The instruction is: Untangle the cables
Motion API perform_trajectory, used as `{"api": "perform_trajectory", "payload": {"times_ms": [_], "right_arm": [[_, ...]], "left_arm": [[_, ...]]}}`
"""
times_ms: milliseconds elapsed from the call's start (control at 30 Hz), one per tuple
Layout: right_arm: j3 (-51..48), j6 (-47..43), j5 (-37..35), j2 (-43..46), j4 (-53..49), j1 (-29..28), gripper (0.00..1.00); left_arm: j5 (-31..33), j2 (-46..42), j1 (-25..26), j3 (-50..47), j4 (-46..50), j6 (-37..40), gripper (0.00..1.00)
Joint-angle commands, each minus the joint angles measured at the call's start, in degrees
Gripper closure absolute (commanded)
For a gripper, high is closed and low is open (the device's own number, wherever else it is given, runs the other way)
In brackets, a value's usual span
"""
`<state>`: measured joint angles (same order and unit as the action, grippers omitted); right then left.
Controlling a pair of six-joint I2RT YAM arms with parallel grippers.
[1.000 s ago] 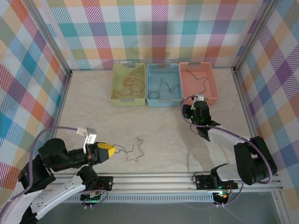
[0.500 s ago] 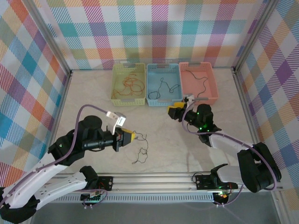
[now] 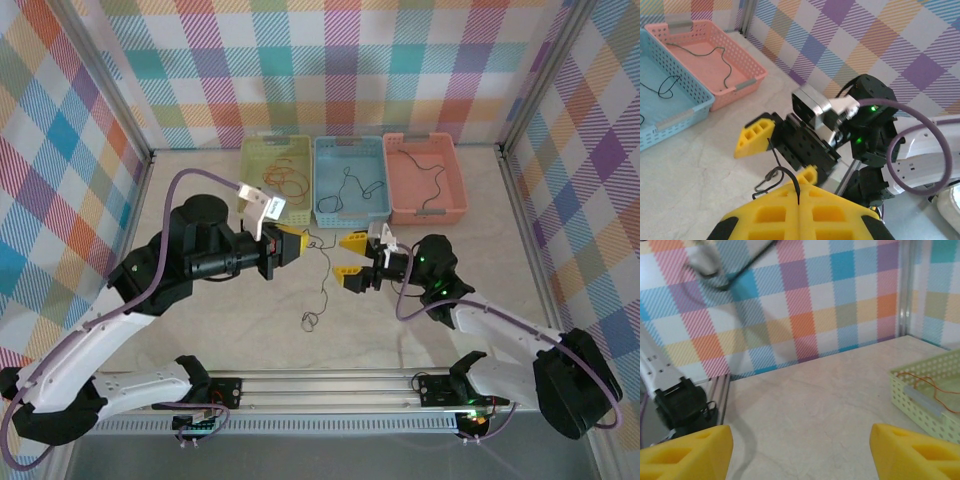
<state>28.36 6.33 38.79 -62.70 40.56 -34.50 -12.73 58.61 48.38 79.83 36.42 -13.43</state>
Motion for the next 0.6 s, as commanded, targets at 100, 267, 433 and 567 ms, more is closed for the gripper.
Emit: {"api": "perform_trajectory", "payload": {"times_ms": [100,267,433,567], "right_arm": [[0.5,-5.5,6.6,3.8,-7.9,-2.0,0.26],[0.6,-7.4,2.4,2.0,-8.7,-3.8,0.26],[2.2,-8.1,-2.6,-1.9,-7.8,-5.6,0.26],[3.9,-8.0,-4.3,-6.6,-4.9,-6.6,0.28]], "left_arm": [[-1.1,1.5,-0.9,4.8,2.2,1.6,1.0],[-4.1,3.6,-1.0,7.4,3.1,2.0,1.0],[-5.7,4.2,-1.0,8.7,3.3,1.6,1.0],[-6.7,4.5,-0.9,9.6,3.5,1.2,1.0]]}}
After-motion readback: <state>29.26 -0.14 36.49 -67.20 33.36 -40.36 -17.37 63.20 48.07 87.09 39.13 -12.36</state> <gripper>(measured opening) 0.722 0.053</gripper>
